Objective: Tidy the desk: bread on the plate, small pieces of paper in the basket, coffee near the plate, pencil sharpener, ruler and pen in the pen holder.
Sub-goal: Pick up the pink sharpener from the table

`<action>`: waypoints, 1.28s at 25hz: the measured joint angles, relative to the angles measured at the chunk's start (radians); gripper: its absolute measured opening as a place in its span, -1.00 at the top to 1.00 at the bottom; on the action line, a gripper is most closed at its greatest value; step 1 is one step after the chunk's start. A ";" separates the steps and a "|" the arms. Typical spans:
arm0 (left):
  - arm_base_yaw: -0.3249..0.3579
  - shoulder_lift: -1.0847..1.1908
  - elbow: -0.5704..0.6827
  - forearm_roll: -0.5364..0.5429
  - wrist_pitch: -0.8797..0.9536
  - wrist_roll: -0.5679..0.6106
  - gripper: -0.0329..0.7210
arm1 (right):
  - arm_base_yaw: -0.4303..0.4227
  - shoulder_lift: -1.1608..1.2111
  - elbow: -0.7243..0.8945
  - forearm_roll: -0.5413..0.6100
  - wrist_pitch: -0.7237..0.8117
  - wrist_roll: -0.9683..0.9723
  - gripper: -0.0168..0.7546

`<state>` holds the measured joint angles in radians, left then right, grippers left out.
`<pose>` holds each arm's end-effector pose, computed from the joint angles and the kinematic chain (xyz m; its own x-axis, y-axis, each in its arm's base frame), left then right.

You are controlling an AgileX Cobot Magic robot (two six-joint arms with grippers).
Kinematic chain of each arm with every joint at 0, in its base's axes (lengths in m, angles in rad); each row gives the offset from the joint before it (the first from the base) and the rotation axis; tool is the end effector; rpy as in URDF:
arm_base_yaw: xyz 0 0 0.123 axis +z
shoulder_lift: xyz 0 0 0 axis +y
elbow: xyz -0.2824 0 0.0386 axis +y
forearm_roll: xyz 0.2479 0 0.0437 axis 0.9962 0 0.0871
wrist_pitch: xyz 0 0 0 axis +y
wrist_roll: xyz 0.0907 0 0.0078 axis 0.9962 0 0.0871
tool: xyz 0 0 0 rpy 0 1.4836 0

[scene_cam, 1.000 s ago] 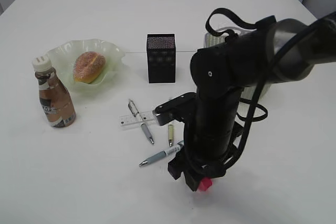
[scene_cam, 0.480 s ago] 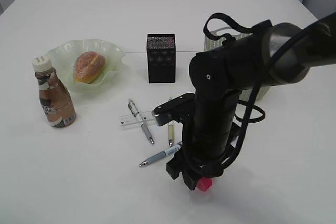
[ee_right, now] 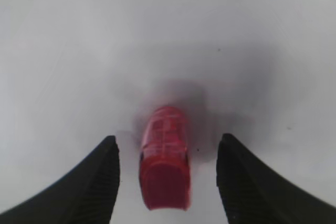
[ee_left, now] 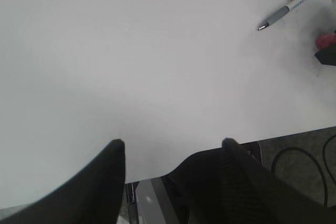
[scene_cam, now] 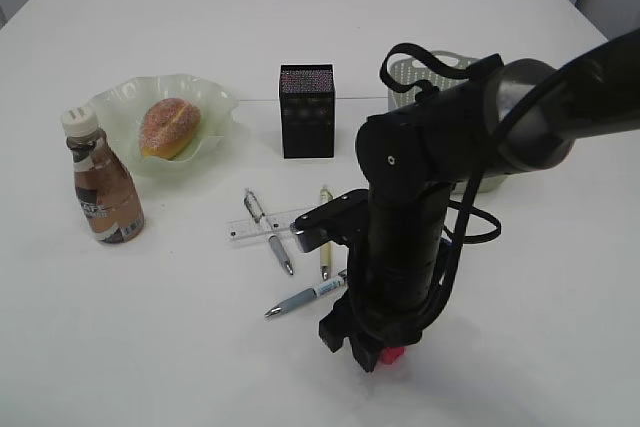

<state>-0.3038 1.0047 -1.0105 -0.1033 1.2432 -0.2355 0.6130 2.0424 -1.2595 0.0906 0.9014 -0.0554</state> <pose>0.1555 -0.0581 0.3445 -0.9284 0.0140 -0.3714 0.0926 0.9765 -0.1947 0.2964 0.2164 0.1224 -0.8182 -0.5744 0.0244 -0.5717 0.8174 0.0709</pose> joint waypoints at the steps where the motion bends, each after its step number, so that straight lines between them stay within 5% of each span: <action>1: 0.000 0.000 0.000 0.000 0.000 0.000 -0.18 | 0.000 0.000 0.000 0.000 0.000 0.000 -0.25; 7: 0.000 0.000 0.000 0.000 0.000 0.000 -0.14 | 0.000 0.000 0.000 0.000 0.000 0.000 -0.21; 14: 0.000 0.000 0.000 0.000 0.000 0.000 -0.11 | 0.000 0.000 0.000 -0.002 0.000 0.000 0.44; 27: 0.000 0.000 0.000 0.000 0.000 0.000 -0.09 | 0.000 0.000 -0.221 -0.002 0.280 0.046 0.46; 32: 0.000 0.000 0.000 0.000 0.000 0.000 -0.07 | 0.000 -0.036 -0.286 -0.002 0.220 0.055 0.46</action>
<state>-0.3038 1.0047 -1.0105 -0.1033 1.2432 -0.2355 0.6130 2.0067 -1.5455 0.0889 1.1218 0.0000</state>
